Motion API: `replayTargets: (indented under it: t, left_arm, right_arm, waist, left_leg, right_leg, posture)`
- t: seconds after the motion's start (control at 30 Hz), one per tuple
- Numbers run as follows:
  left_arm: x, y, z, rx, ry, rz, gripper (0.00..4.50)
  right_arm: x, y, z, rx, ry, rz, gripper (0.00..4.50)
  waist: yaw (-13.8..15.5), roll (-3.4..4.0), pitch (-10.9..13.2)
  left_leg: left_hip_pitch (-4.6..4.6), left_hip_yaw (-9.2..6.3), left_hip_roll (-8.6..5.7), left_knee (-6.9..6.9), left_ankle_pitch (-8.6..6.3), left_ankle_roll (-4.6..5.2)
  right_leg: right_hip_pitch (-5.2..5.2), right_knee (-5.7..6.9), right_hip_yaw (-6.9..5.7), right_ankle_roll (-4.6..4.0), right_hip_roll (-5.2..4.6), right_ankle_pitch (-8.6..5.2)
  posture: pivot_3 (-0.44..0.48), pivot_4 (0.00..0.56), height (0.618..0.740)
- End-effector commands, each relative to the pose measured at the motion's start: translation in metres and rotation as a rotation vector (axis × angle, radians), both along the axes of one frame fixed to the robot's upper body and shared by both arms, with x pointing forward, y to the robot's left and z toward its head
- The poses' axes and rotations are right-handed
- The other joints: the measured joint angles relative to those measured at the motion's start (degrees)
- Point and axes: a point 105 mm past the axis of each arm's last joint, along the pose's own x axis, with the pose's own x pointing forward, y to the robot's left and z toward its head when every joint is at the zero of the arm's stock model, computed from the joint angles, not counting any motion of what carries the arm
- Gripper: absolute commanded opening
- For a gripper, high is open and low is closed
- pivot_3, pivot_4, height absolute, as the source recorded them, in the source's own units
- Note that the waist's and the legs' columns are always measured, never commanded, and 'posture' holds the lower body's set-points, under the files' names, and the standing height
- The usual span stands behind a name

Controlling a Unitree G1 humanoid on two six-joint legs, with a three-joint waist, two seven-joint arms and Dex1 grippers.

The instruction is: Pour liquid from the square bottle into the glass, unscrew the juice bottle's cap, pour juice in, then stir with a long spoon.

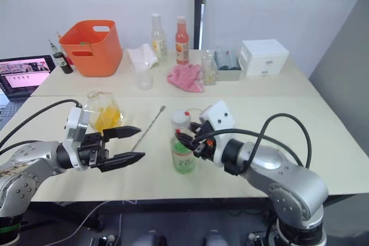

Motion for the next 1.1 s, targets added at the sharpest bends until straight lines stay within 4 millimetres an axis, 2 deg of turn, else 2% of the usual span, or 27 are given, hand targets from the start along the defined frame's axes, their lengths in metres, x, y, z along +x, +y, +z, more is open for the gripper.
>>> replayTargets:
  t: [0.03,0.33,0.57,0.63,0.7,0.83,0.93,1.1]
  left_arm:
    - [0.003,0.002,0.01,-0.013,-0.032,0.004,4.5]
    - [0.009,-0.001,0.012,-0.012,-0.028,-0.017,4.5]
    - [0.007,-0.001,0.014,-0.016,-0.026,-0.014,4.5]
    - [0.005,-0.001,0.013,-0.015,-0.021,-0.019,4.5]
    - [0.004,0.0,0.01,-0.004,-0.02,-0.014,4.5]
    - [0.002,0.0,0.011,-0.009,-0.022,-0.008,4.5]
    - [0.002,-0.002,0.011,-0.012,-0.022,-0.01,4.5]
    - [0.004,-0.006,0.009,-0.033,-0.015,-0.02,4.5]
  right_arm:
    - [-0.003,-0.009,0.012,0.057,-0.076,-0.149,1.24]
    - [-0.003,-0.004,0.004,0.143,-0.038,-0.232,1.24]
    - [-0.007,0.005,-0.008,0.195,0.014,-0.21,1.24]
    - [-0.008,0.006,-0.008,0.199,0.008,-0.203,2.28]
    - [-0.009,0.007,-0.012,0.177,0.018,-0.17,2.96]
    - [-0.006,-0.003,-0.012,0.16,0.017,-0.115,4.32]
    - [-0.008,-0.01,-0.006,0.115,0.003,0.047,4.45]
    - [0.014,-0.035,-0.001,-0.01,0.014,0.342,4.45]
  waist:
    - [0.0,0.0,0.0]
    - [-0.2,-0.03,0.0]
    - [-0.6,-0.05,0.0]
    - [-0.7,-0.05,0.0]
    - [-1.0,-0.05,0.0]
    - [-1.2,-0.09,0.0]
    - [-1.2,-0.11,0.0]
    - [-1.3,-0.14,0.0]
  left_leg:
    - [0.01,0.01,0.0,0.0,0.0,0.0]
    - [0.03,0.02,0.0,0.0,0.01,0.0]
    - [0.05,0.01,0.04,-0.01,0.0,0.0]
    - [0.05,0.01,0.04,-0.01,0.0,0.0]
    - [0.05,0.0,0.04,-0.02,0.0,0.0]
    - [0.04,-0.02,0.02,-0.01,0.0,0.0]
    - [0.04,-0.01,-0.01,0.0,0.01,0.0]
    - [0.08,0.1,0.0,-0.01,0.01,0.0]
  right_leg:
    - [0.01,0.01,-0.02,-0.01,0.02,-0.01]
    - [0.04,0.0,-0.01,-0.01,0.02,-0.02]
    - [0.04,0.01,-0.01,-0.03,0.06,-0.03]
    - [0.03,0.02,-0.02,-0.03,0.06,-0.03]
    - [0.03,0.02,-0.01,-0.03,0.06,-0.03]
    - [0.04,0.01,-0.01,-0.04,0.04,-0.04]
    - [0.08,-0.03,-0.01,-0.03,0.02,-0.04]
    - [0.15,-0.11,-0.04,-0.03,0.04,-0.04]
  posture:
    - [0.0,0.15,0.715]
    - [0.0,0.15,0.715]
    - [0.0,0.15,0.715]
    - [0.0,0.15,0.715]
    - [0.0,0.15,0.715]
    - [0.0,0.15,0.715]
    - [0.0,0.15,0.715]
    - [0.0,0.15,0.715]
